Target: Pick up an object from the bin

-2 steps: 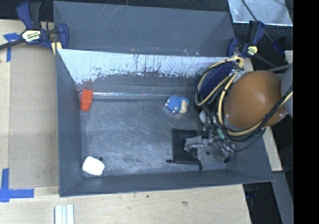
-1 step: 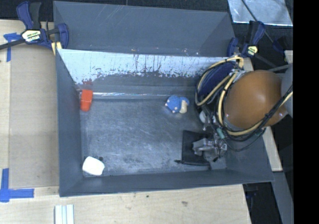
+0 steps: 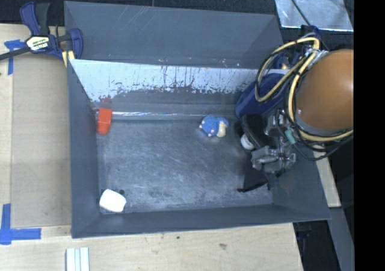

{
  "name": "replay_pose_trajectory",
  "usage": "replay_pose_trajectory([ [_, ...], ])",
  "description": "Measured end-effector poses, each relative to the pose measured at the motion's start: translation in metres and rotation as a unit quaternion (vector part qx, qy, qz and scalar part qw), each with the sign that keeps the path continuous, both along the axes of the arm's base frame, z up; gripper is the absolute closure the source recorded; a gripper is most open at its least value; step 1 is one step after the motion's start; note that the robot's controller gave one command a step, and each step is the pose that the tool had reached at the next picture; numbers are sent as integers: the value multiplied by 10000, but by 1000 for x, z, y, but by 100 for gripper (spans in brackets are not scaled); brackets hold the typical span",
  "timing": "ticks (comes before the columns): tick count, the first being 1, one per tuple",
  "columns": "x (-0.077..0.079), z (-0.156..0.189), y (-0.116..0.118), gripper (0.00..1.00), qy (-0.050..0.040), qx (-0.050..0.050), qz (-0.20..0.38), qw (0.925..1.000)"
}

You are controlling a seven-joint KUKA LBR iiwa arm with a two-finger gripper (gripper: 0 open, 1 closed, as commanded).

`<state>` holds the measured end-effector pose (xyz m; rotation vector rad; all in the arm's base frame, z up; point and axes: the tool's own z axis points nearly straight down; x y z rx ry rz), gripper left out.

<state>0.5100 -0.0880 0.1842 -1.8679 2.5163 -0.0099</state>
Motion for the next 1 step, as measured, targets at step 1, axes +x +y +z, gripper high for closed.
replay_pose_trajectory([
  [1,1,9,0,100,26,8,-10,10000],
])
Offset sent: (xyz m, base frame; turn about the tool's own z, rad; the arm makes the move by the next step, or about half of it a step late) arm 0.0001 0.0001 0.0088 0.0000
